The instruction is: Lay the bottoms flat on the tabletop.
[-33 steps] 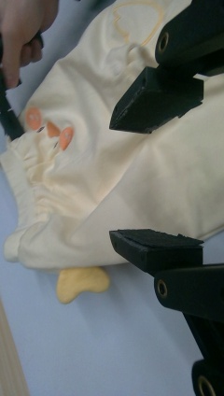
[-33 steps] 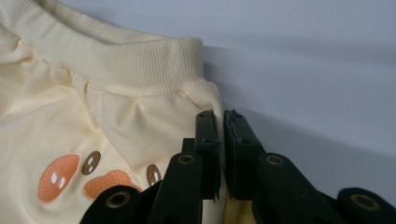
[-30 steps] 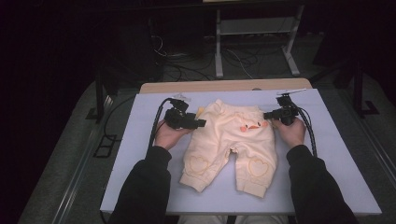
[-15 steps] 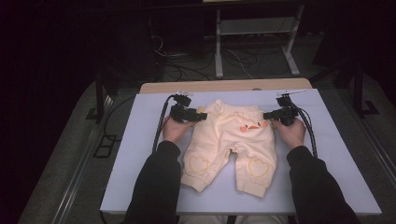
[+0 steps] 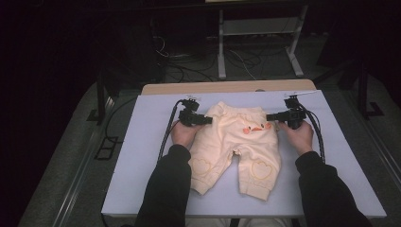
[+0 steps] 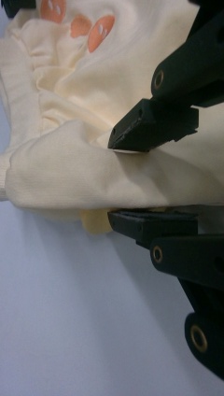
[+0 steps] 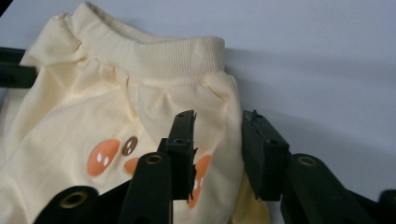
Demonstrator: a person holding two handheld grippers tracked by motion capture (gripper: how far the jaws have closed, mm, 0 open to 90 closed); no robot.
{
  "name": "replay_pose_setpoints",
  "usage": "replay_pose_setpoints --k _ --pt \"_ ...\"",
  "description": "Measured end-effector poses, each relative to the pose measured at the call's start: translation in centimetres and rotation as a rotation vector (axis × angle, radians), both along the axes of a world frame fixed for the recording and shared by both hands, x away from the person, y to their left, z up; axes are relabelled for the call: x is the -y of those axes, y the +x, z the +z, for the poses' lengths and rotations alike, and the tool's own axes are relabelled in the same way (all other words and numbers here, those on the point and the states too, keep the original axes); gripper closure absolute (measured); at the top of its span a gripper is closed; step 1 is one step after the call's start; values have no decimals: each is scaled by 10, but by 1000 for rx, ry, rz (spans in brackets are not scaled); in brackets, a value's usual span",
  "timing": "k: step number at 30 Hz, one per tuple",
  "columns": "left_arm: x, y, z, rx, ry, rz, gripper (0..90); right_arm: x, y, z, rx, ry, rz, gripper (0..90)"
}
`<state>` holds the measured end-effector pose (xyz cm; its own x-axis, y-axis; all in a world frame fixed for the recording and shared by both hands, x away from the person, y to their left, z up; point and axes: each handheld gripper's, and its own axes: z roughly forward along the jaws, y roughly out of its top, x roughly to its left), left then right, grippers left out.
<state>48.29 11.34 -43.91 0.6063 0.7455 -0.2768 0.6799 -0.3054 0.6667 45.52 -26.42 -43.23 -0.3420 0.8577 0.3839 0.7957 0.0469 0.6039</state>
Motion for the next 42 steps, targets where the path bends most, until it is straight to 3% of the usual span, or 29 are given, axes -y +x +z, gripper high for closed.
replay_pose_setpoints --k 2,4,6,8,11,20,25,33,42 --pt "0 2 -1 -16 -6 18 692 0 -4 1 -16 -15 -1 587" --pt "-2 3 -3 -50 -46 39 760 -1 -8 1 -32 -28 -4 540" --pt "-4 5 -5 -80 -73 53 811 -3 -10 -2 -76 -59 19 500" --pt "-6 5 -5 -90 -83 56 833 -3 -13 -5 -88 -92 -19 535" --pt "-7 5 -3 -94 -77 55 844 4 -15 -9 -89 -26 -65 597" --pt "-18 3 2 -104 -104 51 850 7 -11 -16 -162 74 -35 793" --pt "-26 3 7 -107 -143 55 852 8 -3 -9 -143 47 29 816" --pt "-40 2 19 -87 -139 83 851 0 25 19 -99 14 37 818" --pt "-62 7 27 -81 -176 141 851 -23 48 33 -81 -36 45 816"
